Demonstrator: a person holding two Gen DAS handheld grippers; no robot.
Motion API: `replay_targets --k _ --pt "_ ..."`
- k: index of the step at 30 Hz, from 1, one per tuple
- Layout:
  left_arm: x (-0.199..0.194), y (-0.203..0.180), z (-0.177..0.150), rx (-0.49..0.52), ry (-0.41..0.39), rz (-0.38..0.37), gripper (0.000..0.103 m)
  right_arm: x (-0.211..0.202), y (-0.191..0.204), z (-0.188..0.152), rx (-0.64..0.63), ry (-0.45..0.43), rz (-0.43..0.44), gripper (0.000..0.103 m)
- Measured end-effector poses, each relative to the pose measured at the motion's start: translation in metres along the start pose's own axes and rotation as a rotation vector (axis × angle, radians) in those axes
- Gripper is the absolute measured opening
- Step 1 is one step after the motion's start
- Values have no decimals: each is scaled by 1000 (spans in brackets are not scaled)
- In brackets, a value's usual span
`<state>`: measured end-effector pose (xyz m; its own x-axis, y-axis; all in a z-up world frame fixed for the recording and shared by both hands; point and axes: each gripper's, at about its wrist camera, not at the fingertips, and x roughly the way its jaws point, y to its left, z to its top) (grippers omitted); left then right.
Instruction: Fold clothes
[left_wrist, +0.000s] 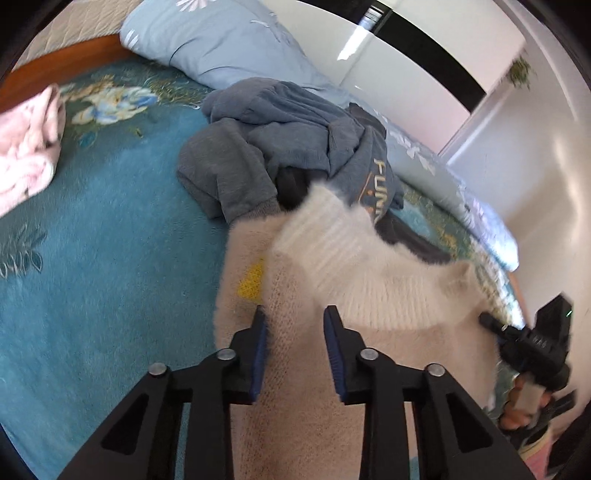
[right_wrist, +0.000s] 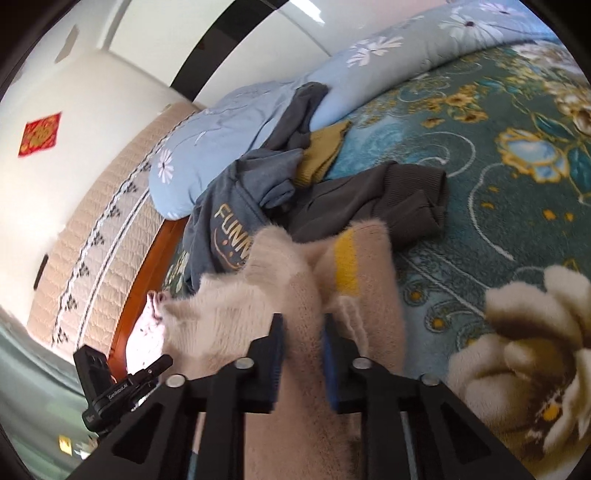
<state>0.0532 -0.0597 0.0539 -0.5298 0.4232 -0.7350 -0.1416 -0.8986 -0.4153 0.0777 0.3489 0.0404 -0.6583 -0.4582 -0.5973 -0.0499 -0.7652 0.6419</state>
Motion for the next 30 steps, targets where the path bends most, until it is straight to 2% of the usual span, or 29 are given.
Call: replay_targets --k 2,5,7,11,13,19,27,28,30 --pt "3 -3 -2 28 2 26 23 2 5 -1 -31 3 -17 16" --pt "3 0 -1 -1 -14 10 12 -1 6 -1 -36 -7 -17 14" --pt "-11 -5 0 19 -79 -17 11 -10 6 0 -28 -43 14 13" --pt "-38 -18 7 69 -225 -61 11 -37 15 5 -59 -171 95 13" --pt "-32 -15 12 52 -201 -45 11 -37 13 5 -58 -183 71 13" --pt "12 3 3 -33 -70 6 11 2 -17 3 41 -29 -72 13" --pt "6 2 4 -68 -36 3 17 0 -16 4 34 -33 -83 15" --pt "2 3 5 -79 -42 -6 20 -2 -17 4 35 -41 -80 18" --pt "-4 8 6 -97 -44 -13 34 -8 -18 6 39 -56 -83 19"
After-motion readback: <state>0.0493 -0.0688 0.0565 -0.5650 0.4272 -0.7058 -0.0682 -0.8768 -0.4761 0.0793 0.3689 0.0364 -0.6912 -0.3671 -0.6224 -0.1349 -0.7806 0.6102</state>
